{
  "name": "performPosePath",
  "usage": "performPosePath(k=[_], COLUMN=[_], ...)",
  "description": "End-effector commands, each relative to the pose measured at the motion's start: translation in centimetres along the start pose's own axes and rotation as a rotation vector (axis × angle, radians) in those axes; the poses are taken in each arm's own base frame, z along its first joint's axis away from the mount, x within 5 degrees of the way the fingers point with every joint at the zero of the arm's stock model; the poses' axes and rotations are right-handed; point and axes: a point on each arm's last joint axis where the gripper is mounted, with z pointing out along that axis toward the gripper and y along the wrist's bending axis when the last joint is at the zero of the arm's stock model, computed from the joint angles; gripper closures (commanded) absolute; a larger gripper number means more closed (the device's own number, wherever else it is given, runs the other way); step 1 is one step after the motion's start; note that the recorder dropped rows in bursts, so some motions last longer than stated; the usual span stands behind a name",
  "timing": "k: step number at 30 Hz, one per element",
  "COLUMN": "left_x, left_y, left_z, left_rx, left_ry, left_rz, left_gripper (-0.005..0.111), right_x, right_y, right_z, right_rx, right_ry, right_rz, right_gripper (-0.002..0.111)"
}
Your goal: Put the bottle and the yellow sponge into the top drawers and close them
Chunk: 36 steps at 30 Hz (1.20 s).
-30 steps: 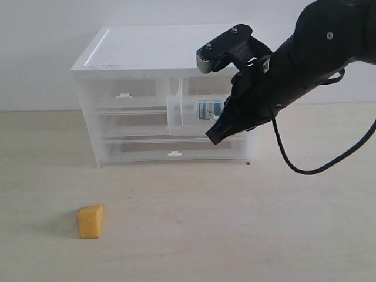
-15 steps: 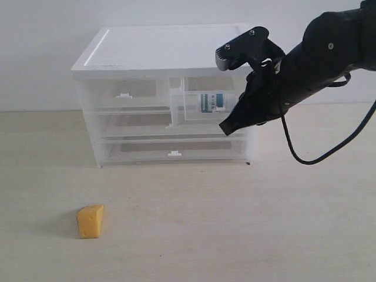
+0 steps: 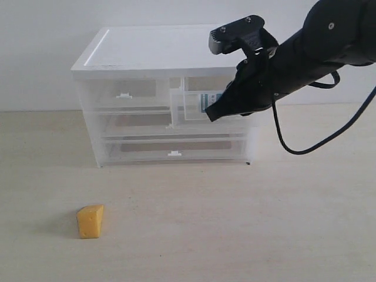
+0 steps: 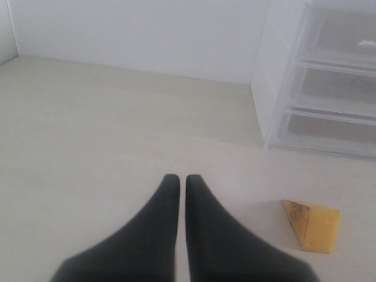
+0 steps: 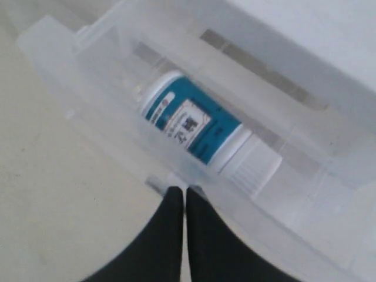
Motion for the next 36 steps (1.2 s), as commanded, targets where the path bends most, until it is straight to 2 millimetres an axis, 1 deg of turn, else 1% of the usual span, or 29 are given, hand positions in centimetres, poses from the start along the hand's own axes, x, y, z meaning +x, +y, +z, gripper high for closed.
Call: performPosePath(k=[1, 5, 10, 17, 20, 24, 28, 31, 34, 36], left_x=[0.0, 0.0, 0.0, 0.0, 0.0, 0.0, 0.0, 0.0, 0.0, 0.0], left_y=[0.0, 0.0, 0.0, 0.0, 0.0, 0.0, 0.0, 0.0, 0.0, 0.0], left_z=[0.0, 0.0, 0.0, 0.0, 0.0, 0.0, 0.0, 0.0, 0.0, 0.0], left_rx=[0.000, 0.000, 0.000, 0.000, 0.000, 0.000, 0.000, 0.000, 0.000, 0.000], left_ry=[-0.007, -0.007, -0.007, -0.007, -0.007, -0.007, -0.007, -0.007, -0.007, -0.007], left_rz=[-0.004, -0.004, -0.004, -0.004, -0.004, -0.004, -0.004, -0.004, -0.004, -0.004], left_gripper=[0.103, 0.103, 0.103, 0.103, 0.103, 0.103, 0.103, 0.103, 0.103, 0.103], right_x=[-0.2, -0.5, -0.5, -0.4, -0.2, 0.1, 0.3, 0.8, 1.7, 2.5], right_y=[-0.9, -1.6, -2.0, -2.2, -2.1, -1.4, -0.6, -0.4, -1.0, -2.0], right_z=[1.6, 3.2, 4.3, 5.1, 5.0, 3.7, 0.7, -1.9, -4.4, -6.0], right_rx=[0.060, 0.124, 0.163, 0.188, 0.169, 0.104, 0.027, 0.008, 0.006, 0.013], right_ry=[-0.069, -0.162, -0.213, -0.246, -0.215, -0.116, 0.020, 0.136, 0.268, 0.332], right_rz=[-0.013, -0.008, -0.005, 0.001, 0.008, -0.010, -0.101, -0.171, -0.150, -0.099], right_gripper=[0.108, 0.108, 0.108, 0.108, 0.108, 0.108, 0.108, 0.108, 0.108, 0.108])
